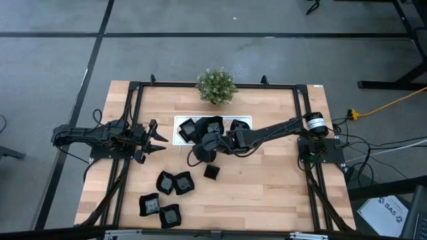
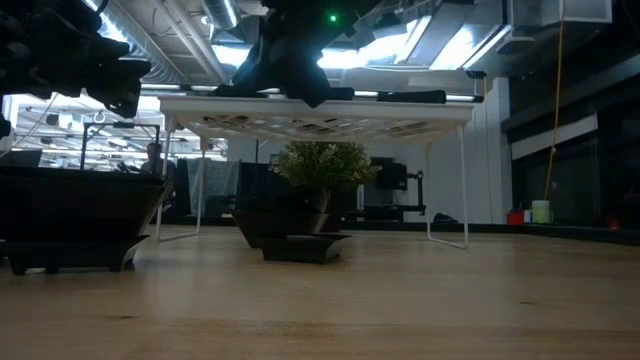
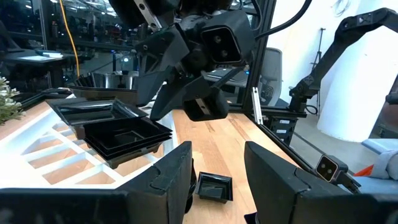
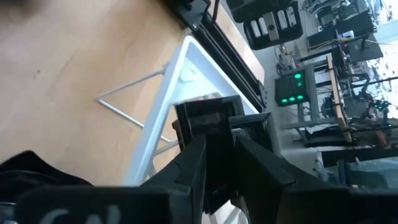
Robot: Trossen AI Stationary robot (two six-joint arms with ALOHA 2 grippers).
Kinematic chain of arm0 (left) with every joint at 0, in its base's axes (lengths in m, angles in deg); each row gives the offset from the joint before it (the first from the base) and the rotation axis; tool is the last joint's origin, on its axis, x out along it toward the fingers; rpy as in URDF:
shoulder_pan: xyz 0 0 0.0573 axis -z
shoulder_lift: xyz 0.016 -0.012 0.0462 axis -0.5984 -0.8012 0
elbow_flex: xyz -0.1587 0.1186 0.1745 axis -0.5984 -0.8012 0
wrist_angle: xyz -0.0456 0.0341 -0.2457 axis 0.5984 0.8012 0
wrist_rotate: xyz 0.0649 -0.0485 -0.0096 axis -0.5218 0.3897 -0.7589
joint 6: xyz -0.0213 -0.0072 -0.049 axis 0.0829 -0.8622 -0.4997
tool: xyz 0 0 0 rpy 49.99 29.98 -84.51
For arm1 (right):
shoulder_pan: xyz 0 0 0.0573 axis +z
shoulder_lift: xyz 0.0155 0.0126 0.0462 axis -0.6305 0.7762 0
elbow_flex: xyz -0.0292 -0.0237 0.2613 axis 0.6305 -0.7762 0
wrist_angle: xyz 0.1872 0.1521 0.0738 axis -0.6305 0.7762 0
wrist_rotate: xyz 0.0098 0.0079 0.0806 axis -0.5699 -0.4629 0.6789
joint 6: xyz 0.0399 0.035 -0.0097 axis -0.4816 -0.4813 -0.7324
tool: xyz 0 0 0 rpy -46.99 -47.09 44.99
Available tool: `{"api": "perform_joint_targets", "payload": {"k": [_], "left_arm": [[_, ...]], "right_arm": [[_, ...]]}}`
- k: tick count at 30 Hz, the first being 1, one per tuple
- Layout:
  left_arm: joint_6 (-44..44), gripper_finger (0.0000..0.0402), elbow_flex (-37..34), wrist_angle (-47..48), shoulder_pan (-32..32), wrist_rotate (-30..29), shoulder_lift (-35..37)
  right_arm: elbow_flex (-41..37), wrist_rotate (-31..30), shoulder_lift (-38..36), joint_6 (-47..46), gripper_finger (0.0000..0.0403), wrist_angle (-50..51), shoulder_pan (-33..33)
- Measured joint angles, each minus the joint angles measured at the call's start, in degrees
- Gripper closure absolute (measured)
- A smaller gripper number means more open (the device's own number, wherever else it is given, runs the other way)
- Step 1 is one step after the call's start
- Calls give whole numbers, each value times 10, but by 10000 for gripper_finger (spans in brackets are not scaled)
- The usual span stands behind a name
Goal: Pick & Place Mini shaped plates
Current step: Stack the black square plate on top of the black square plate on the shelf
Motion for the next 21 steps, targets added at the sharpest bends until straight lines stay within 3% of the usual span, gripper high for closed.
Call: {"api": "perform_joint_targets", "payload": {"k": [5,14,21], "left_arm": [[0,258,0,0,0,0,0],[0,258,0,0,0,0,0],[0,258,0,0,0,0,0]], "right_arm": [[0,2,0,-4,326,0,-3],[0,2,0,-4,395,0,-3],[0,2,0,-4,390,-7,-3]]}}
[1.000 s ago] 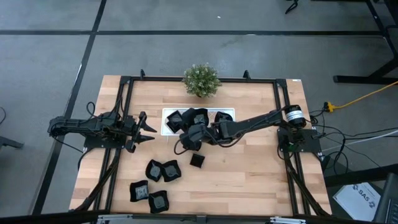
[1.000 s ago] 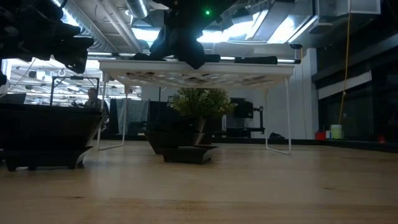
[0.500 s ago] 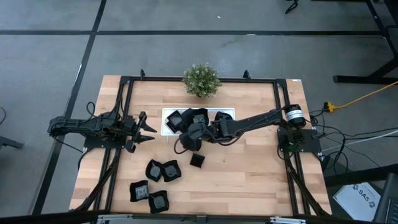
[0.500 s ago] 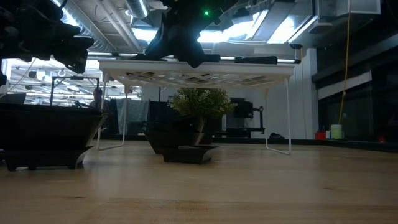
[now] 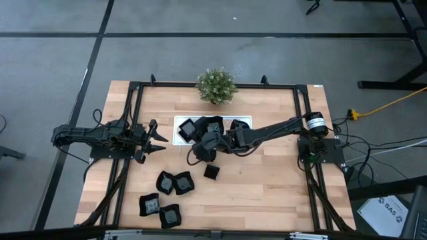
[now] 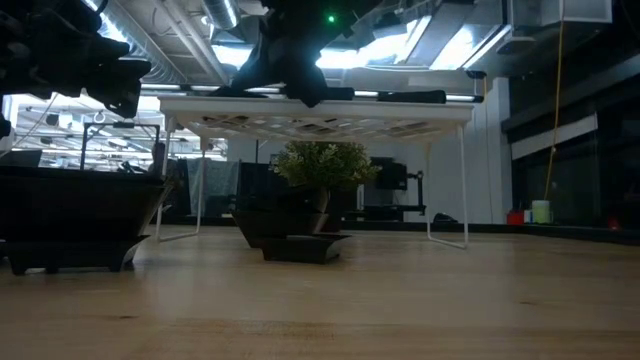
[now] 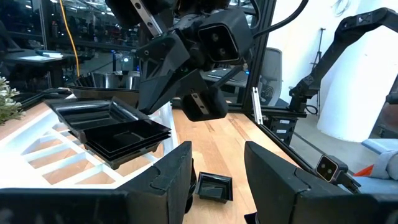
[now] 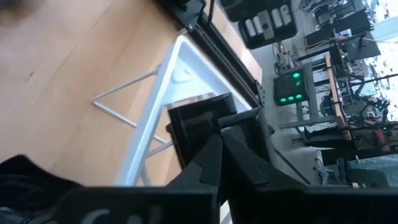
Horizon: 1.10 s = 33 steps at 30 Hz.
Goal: Pick & Place Mini shaped plates
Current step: Stack the black square plate on top of the black square plate on the shelf
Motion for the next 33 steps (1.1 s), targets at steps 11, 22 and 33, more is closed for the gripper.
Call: {"api": "perform_joint_targets", "payload": {"k": [11,22,33], "left_arm": [[0,258,0,0,0,0,0],[0,258,0,0,0,0,0],[0,258,0,0,0,0,0]], "right_arm": [[0,-10,0,1,399,-31,0],[0,-12,-3,29,352,-30,11],[0,-42,-3,44,289,10,9]]}}
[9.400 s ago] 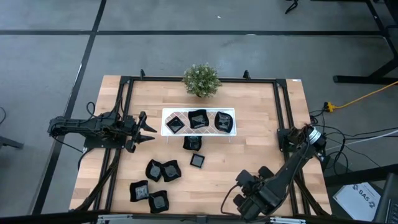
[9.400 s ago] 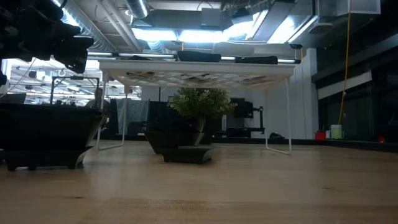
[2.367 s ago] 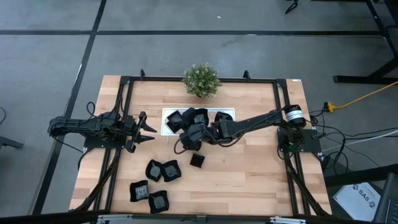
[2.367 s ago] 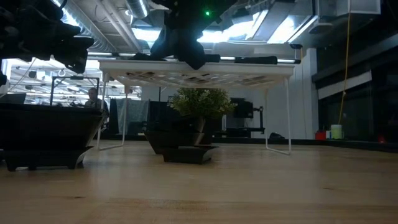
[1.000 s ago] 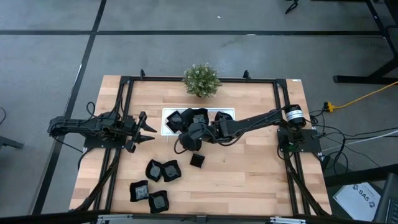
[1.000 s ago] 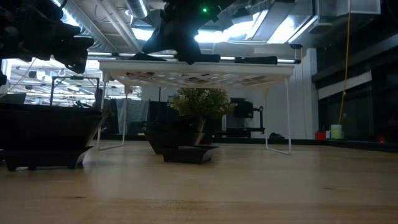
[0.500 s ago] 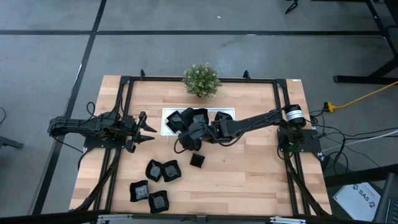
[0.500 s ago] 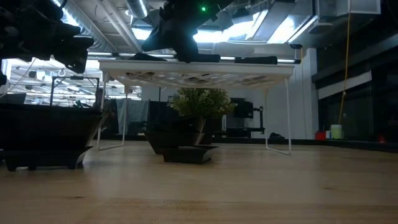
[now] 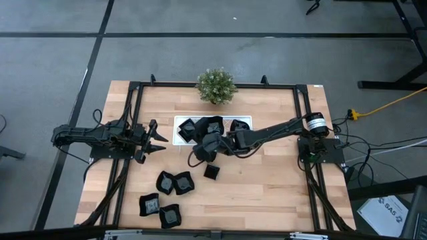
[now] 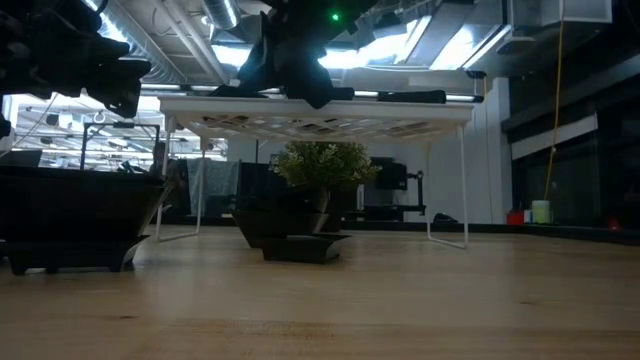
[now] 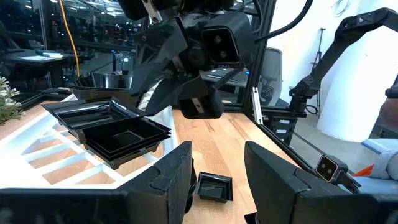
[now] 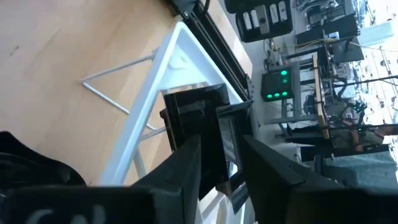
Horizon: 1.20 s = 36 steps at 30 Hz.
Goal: Pick & Place Mini shaped plates
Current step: Stack the black square plate on top of the black square plate on the shelf
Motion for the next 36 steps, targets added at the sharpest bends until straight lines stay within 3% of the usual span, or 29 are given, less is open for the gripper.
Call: {"api": "perform_joint_targets", "payload": {"k": [21,36], "left_arm": [[0,258,0,0,0,0,0],[0,258,0,0,0,0,0]], "right_arm": [[0,21,3,2,317,0,-19],[0,22,3,2,378,0,-18]]}}
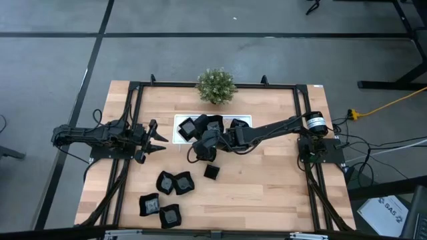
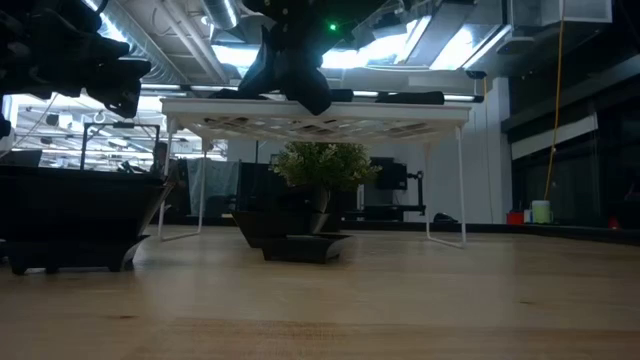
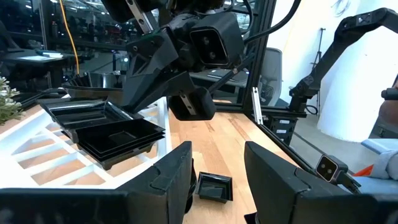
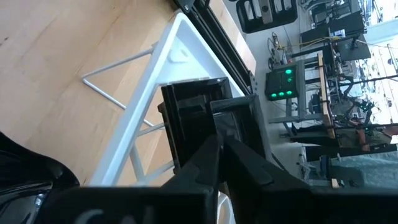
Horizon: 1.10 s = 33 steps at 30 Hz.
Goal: Pick & Place Mini shaped plates
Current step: Stack the black square plate on top of the black square plate on the shelf
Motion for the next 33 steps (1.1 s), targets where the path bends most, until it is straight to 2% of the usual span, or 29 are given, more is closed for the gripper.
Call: {"api": "perform_joint_targets", "payload": {"k": [7,20,33], "left_arm": [[0,258,0,0,0,0,0],[0,258,0,0,0,0,0],[0,258,0,0,0,0,0]], "right_arm": [[0,0,0,-4,398,0,0],[0,26,0,-7,399,-6,3],[0,-4,1,12,397,-21,19]]}}
